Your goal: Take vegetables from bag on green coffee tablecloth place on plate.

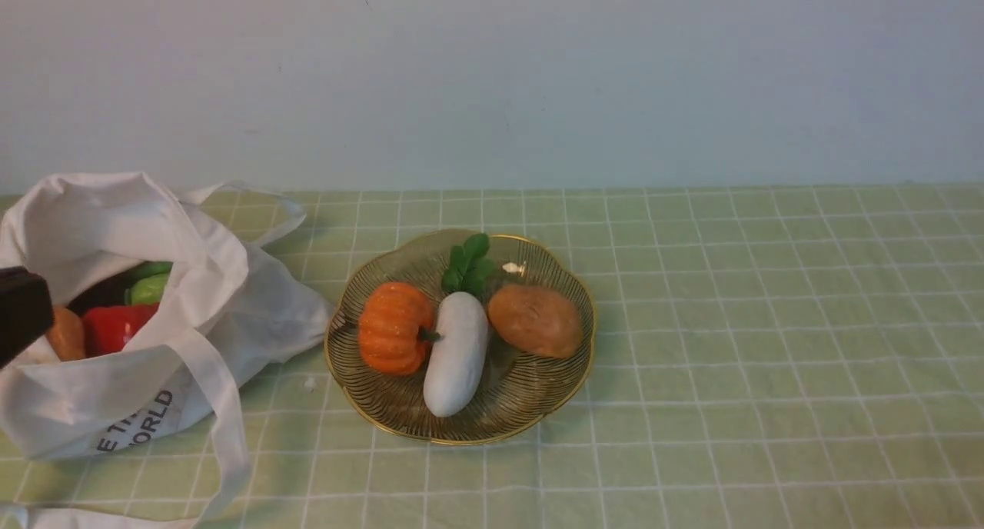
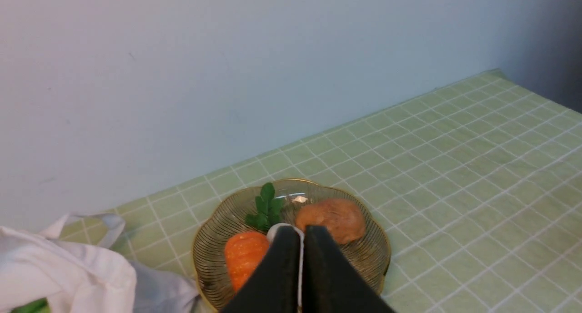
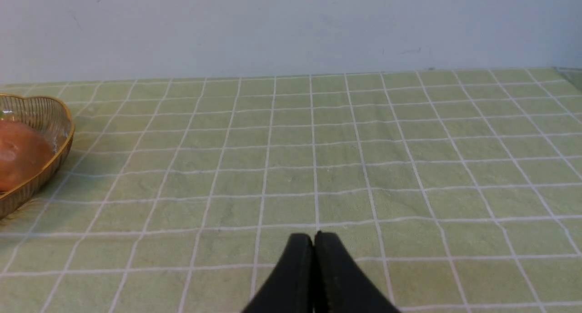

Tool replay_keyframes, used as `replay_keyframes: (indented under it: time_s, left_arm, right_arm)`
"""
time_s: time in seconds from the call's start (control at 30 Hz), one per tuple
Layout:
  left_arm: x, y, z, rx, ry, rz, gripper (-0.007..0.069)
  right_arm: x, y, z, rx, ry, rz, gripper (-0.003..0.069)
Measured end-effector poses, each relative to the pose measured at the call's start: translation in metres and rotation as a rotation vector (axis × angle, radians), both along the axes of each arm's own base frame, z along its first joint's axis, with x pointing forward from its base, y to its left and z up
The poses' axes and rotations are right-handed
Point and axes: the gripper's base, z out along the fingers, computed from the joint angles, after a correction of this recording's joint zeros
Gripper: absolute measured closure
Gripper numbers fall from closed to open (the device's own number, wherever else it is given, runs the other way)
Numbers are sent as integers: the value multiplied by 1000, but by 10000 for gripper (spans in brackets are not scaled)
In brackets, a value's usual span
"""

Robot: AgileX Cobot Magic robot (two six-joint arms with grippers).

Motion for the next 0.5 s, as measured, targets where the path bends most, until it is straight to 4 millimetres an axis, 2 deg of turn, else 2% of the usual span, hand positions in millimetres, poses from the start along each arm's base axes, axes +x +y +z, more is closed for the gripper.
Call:
replay_keyframes:
  time_s: [0.03, 0.07, 0.1, 0.17, 0.2, 0.27, 0.3, 0.4, 0.43, 0.47, 0.5]
  left_arm:
    - [-1, 1, -4, -5, -6, 5, 629]
    - [-2, 4, -26, -20, -16, 39, 629]
    - [-2, 4, -28, -21, -19, 43, 629]
    - [-5, 11, -57, -43, -50, 114, 629]
    - [-5, 11, -62, -43, -48, 120, 629]
    - [-10, 19, -94, -54, -82, 217, 629]
    - [-9, 18, -96, -51, -75, 217, 629]
    - [-12, 26, -136, -45, -69, 337, 629]
    - [-12, 26, -138, -44, -66, 337, 629]
    - [-11, 28, -155, -32, -37, 388, 629]
    - [-10, 28, -162, -26, -19, 400, 629]
  right_arm:
    - [0, 0, 0, 0, 0, 0, 673]
    - [0, 0, 0, 0, 0, 0, 673]
    - [0, 0, 0, 0, 0, 0, 673]
    - [0, 0, 0, 0, 0, 0, 673]
    - [0, 0, 0, 0, 0, 0, 673]
    - [0, 0, 0, 0, 0, 0, 673]
    - [0, 0, 0, 0, 0, 0, 673]
    - [0, 0, 0, 0, 0, 0, 673]
    - [0, 0, 0, 0, 0, 0, 673]
    - [0, 0, 0, 0, 0, 0, 673]
    - [0, 0, 0, 0, 0, 0, 673]
